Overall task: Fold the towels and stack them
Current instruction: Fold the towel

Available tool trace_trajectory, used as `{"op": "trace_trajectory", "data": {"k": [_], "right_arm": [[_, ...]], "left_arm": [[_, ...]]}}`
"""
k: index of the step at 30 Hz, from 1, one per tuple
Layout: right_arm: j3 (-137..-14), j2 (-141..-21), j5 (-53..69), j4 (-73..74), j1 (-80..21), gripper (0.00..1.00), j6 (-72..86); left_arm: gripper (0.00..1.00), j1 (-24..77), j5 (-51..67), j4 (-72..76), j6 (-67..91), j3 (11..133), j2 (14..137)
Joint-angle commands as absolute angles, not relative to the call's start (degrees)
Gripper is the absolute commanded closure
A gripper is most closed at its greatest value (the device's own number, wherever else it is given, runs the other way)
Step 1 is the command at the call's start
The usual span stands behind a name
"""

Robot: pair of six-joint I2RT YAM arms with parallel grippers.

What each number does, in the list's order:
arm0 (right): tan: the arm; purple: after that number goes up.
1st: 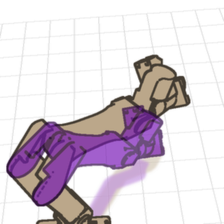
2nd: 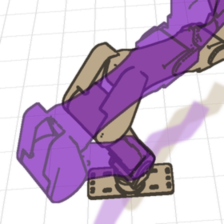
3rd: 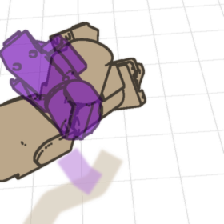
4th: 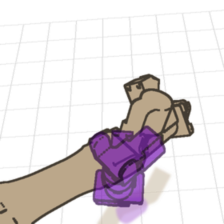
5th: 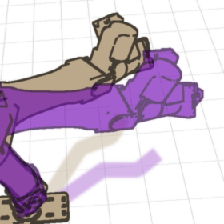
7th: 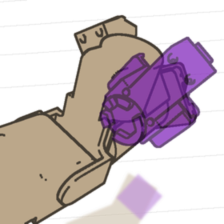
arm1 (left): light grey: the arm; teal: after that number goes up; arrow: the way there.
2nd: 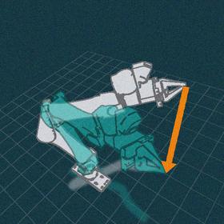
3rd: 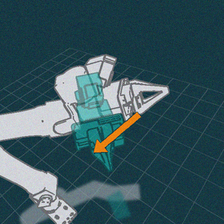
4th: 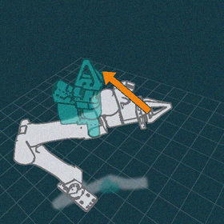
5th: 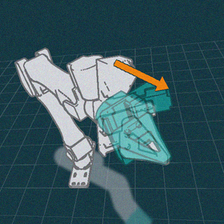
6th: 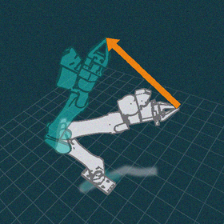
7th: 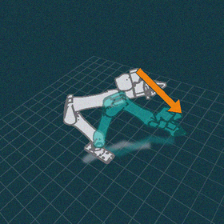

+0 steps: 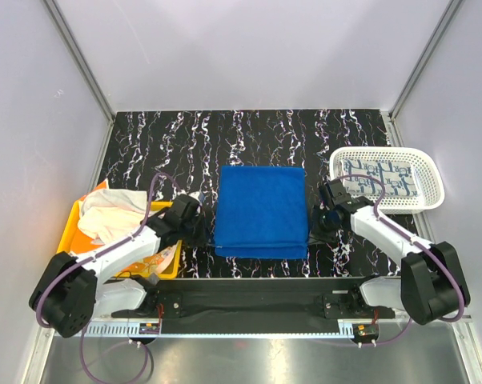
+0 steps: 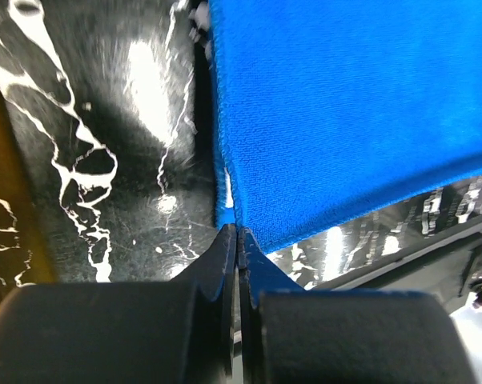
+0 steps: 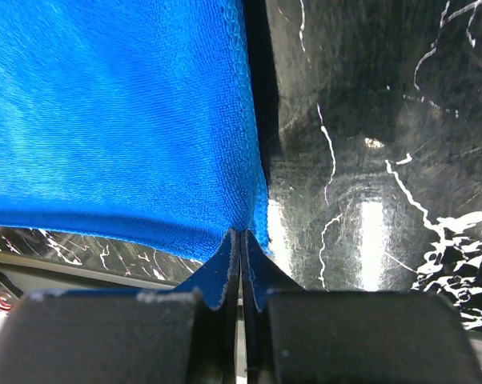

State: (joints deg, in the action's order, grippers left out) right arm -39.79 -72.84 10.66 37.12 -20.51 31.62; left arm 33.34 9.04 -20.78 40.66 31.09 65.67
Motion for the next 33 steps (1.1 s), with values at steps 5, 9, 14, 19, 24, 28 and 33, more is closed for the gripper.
{"op": "trace_trajectory", "data": {"k": [5,9,14,19,24,28,33], "right_arm": [[-39.99,-69.26,9.49,36.47,-21.01,0.9,33.66],[-40.25,-66.54,9.58,37.79,-21.09,0.73,34.36],[-42.88,-64.25,8.53,40.16,-21.09,0.6,34.1],[-49.11,-68.09,3.0,41.04,-21.09,0.56,32.09],[-53.53,-75.41,4.21,40.18,-21.18,0.59,30.58],[-47.84,-73.92,5.7,37.01,-21.27,0.59,32.78],[-39.57,-70.85,9.05,31.56,-23.55,0.61,38.05]], "left_arm": [[0.79,34.63,10.55,-16.17,42.63,28.22,65.39],[0.58,34.54,9.58,-19.15,41.49,29.18,62.07],[0.53,34.45,6.33,-25.22,39.82,34.71,59.94],[0.54,32.52,4.13,-26.28,36.4,44.35,65.03],[0.62,29.01,7.61,-24.96,34.63,51.76,76.89],[0.66,29.27,9.93,-21.28,34.98,51.42,80.24],[0.69,29.71,14.41,-16.27,37.08,47.65,83.4]]}}
